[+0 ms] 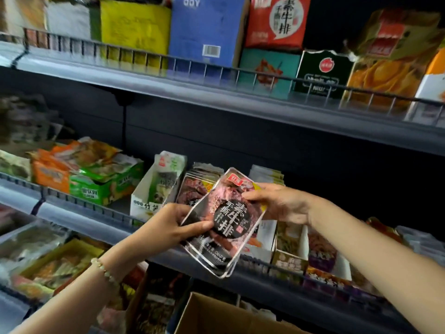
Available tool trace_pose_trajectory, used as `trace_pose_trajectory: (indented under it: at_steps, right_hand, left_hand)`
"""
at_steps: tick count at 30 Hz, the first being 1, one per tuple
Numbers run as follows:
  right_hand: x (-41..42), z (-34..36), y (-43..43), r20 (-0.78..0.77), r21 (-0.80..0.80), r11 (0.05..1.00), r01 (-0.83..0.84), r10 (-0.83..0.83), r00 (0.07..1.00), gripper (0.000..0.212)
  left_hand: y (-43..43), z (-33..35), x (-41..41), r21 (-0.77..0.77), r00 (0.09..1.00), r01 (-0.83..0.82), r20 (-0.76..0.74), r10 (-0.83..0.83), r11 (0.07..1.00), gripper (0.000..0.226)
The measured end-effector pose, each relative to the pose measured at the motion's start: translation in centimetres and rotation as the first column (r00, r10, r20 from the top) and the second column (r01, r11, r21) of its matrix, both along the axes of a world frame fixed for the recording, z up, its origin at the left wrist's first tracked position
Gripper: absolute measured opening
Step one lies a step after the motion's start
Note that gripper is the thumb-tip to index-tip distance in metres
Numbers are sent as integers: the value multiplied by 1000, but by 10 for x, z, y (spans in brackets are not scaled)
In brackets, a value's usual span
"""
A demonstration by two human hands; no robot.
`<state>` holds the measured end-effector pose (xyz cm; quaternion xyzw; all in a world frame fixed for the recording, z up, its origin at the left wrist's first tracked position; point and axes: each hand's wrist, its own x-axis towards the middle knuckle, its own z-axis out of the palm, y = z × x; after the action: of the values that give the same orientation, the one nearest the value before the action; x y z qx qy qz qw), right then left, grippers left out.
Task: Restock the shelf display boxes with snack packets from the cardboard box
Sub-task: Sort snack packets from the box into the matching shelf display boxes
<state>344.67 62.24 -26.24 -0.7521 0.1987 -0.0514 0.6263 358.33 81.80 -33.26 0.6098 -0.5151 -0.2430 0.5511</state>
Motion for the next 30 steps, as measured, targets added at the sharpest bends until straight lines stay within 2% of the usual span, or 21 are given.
trace_pose_trajectory:
  at_steps: [4,6,8,11,13,15,16,18,20,23,25,28,30]
  right_hand:
    - [30,26,-5,-102,-88,977,-192,183,978,34]
    - [48,34,-7,-128,-147,962,-229,211,969,32]
    - [68,33,-11,-119,-216,961,-170,147,982,35]
    - [98,22,-25,-55,-292,956,8,-25,998,38]
    - [115,14,-38,20,-321,934,159,-161,987,54]
    - [127,8,-49,30,-449,859,245,-260,965,71]
    - [133,7,-52,13,-539,806,242,-279,960,73]
    - [144,6,-56,-67,-678,716,168,-288,955,75]
    - [156,8,-53,-171,-733,679,41,-242,955,72]
    - [175,5,-37,-287,-777,615,-135,-154,945,54]
    - [186,-4,-25,-331,-802,558,-211,-123,935,55]
    - [192,-30,-17,-332,-850,456,-264,-74,940,90]
    - [189,-46,-15,-312,-865,425,-268,-36,949,102]
  left_hand:
    - [-4,9,30,-117,998,-29,-63,21,993,6]
    - [-10,12,46,-121,996,-84,-2,84,989,4]
    - [-16,9,69,-114,976,-166,121,180,979,15]
    - [-24,-7,101,-49,913,-322,246,324,945,58]
    - [-28,-21,111,-51,836,-424,361,413,904,68]
    - [-31,-32,112,-69,769,-445,480,421,893,56]
    - [-32,-36,111,-55,751,-414,544,375,908,48]
    - [-35,-44,108,-10,699,-337,667,257,941,35]
    - [-40,-50,108,11,635,-328,743,212,945,30]
    - [-47,-56,112,4,680,-312,700,220,950,24]
    - [-50,-57,113,-15,700,-314,671,243,949,20]
    - [-50,-58,113,-40,713,-322,647,270,946,18]
    - [-50,-59,112,-49,714,-321,644,276,946,16]
